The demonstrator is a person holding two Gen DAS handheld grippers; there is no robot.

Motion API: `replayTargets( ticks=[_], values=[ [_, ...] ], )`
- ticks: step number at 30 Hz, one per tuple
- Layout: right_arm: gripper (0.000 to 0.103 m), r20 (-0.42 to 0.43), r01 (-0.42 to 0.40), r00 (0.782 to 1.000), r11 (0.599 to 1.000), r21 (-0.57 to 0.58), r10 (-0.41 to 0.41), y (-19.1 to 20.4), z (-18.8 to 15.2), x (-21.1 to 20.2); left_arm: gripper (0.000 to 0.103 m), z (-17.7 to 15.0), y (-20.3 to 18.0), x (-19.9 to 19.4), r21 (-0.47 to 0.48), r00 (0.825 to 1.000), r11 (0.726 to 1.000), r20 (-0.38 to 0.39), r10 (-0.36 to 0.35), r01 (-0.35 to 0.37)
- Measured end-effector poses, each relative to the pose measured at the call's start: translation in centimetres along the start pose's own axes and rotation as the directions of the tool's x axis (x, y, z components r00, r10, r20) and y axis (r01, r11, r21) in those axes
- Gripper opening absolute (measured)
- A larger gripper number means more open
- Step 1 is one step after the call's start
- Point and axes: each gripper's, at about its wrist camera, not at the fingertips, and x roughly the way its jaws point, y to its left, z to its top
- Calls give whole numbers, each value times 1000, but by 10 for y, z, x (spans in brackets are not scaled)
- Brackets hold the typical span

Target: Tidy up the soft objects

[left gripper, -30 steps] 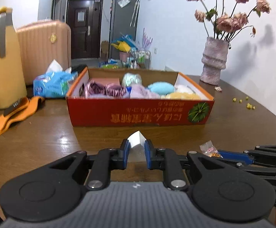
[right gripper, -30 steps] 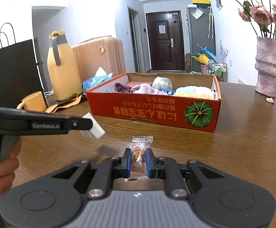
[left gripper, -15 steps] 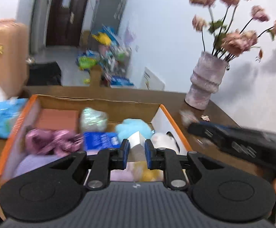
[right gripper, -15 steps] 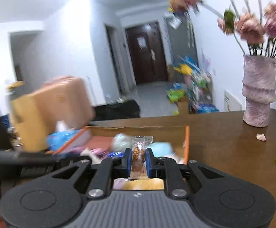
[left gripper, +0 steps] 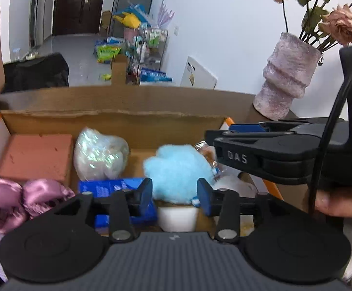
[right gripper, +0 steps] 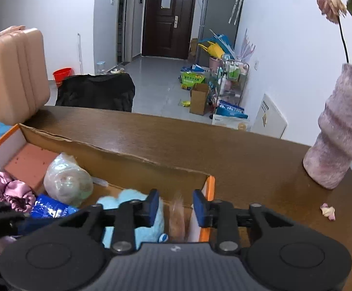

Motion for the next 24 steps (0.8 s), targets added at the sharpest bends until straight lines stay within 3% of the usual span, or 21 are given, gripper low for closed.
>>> replayTargets(
  ticks=[3,6,10,13,16,18,20,24],
  values=[
    [31,20,-3,1000,1000,18,2,-4,1,-13,45,3,9,-20,23,999,999,35,24,-25],
    [40,47,-14,999,1000,13,13,-9,-2,-38,60,3,23,-49,78,990,991,104,97,-105],
    [48,73,-8,997,1000,4,8,-12,-8,-73,70,2,40,-94,139,953,957,205,222,-253],
    [60,117,-24,993,1000,17,21,-14,-13,-102,74,0,52,-130,104,924,942,256,283,-318],
    [72,181,-24,983,999,42,16,-11,-24,-132,84,-5,61,-159,58,884,927,327,334,-371],
    [78,228,-25,973,998,57,11,-8,-33,-153,86,-14,64,-178,30,849,913,381,366,-407],
    [86,284,-28,959,997,67,8,-3,-45,-177,87,-23,62,-191,27,827,902,412,382,-430],
    [92,396,-16,918,997,79,-17,11,-71,-220,89,-49,61,-220,9,817,913,450,360,-407]
  ],
)
